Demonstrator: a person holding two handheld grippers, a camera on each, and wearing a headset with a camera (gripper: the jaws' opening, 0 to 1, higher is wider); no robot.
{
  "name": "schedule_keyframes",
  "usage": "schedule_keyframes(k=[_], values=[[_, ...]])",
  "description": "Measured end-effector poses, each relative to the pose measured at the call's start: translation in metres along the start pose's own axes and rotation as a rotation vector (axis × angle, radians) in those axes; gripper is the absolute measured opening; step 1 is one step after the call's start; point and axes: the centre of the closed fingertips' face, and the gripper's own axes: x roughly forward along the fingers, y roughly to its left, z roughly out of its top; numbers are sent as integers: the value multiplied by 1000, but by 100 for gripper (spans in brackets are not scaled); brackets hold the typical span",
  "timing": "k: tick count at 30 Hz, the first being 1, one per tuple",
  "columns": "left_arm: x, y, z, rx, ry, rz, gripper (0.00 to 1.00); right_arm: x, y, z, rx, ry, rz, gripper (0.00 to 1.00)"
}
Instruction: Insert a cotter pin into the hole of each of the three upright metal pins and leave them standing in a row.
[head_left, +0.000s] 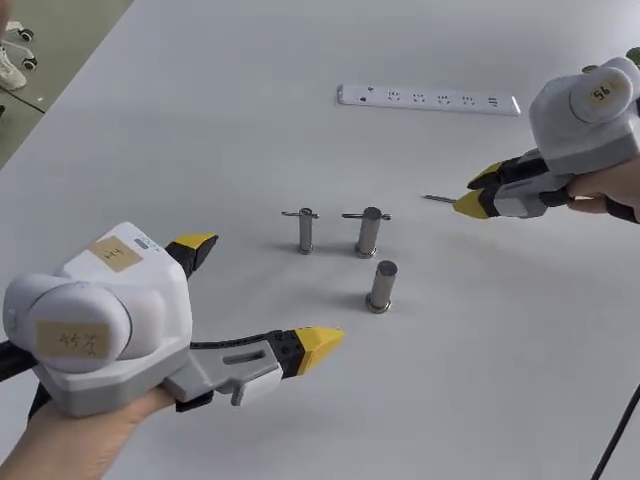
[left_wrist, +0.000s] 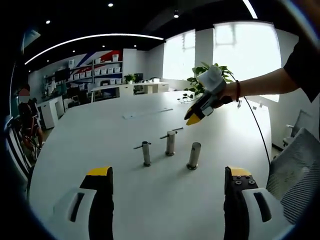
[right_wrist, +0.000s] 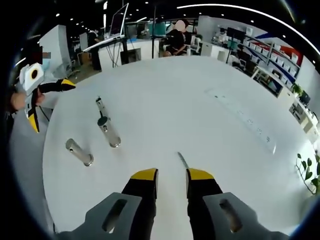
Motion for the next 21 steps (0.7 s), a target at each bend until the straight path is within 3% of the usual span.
schedule_keyframes(k=[9, 21], values=[[1, 1, -1, -10, 0, 3, 89, 17, -14, -11, -14, 72, 1, 14], [0, 2, -3, -24, 3, 0, 87, 29, -19, -21, -40, 133, 14, 9]])
